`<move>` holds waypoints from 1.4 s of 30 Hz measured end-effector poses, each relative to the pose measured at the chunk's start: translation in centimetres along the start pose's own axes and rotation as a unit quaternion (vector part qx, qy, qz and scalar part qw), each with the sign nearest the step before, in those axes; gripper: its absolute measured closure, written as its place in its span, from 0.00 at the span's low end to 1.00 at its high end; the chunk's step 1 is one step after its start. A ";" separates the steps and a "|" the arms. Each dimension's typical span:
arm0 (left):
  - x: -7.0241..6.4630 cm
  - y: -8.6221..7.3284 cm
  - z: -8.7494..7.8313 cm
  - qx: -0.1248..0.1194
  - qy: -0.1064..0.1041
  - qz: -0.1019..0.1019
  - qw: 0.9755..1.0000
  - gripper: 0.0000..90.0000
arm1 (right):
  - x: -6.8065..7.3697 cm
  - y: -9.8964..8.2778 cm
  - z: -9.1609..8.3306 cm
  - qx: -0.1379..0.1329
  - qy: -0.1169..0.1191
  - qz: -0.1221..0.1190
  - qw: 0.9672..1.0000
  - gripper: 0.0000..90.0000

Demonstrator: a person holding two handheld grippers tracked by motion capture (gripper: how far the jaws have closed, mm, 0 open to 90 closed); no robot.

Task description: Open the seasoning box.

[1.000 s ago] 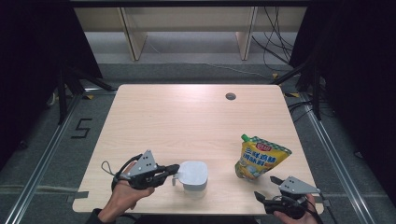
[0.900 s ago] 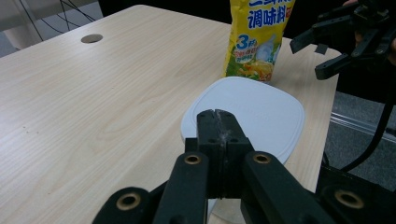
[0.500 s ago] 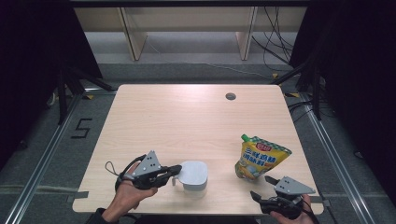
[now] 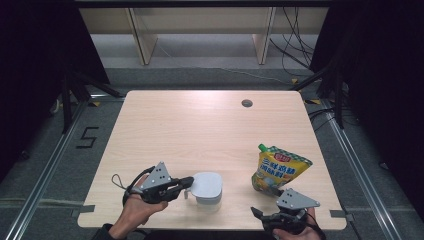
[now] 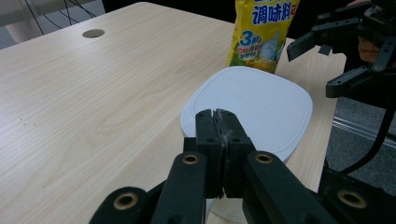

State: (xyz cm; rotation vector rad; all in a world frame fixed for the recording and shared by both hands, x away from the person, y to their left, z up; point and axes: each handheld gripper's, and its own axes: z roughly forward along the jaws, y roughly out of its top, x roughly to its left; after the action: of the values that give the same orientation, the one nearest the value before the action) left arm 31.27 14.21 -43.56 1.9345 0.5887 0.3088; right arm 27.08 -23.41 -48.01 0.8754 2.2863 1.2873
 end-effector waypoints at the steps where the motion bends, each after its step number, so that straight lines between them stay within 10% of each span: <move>1: 0.1 0.0 0.0 0.000 -0.002 0.005 1.000 0.97 | 0.2 0.2 0.2 0.000 0.002 0.000 1.000 0.19; 17: 0.1 -0.1 0.0 -0.002 0.000 0.002 1.000 0.97 | 1.2 2.5 1.9 -0.042 0.039 -0.024 0.998 0.70; 42: 0.1 -0.4 -0.1 -0.008 0.000 -0.003 1.000 0.98 | 2.6 4.4 3.5 -0.057 0.065 -0.048 0.995 0.94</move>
State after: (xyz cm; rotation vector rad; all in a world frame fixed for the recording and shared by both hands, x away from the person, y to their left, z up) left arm 31.23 14.47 -43.86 1.9166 0.5888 0.3092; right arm 28.67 -17.76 -46.07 0.6530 2.2960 1.4546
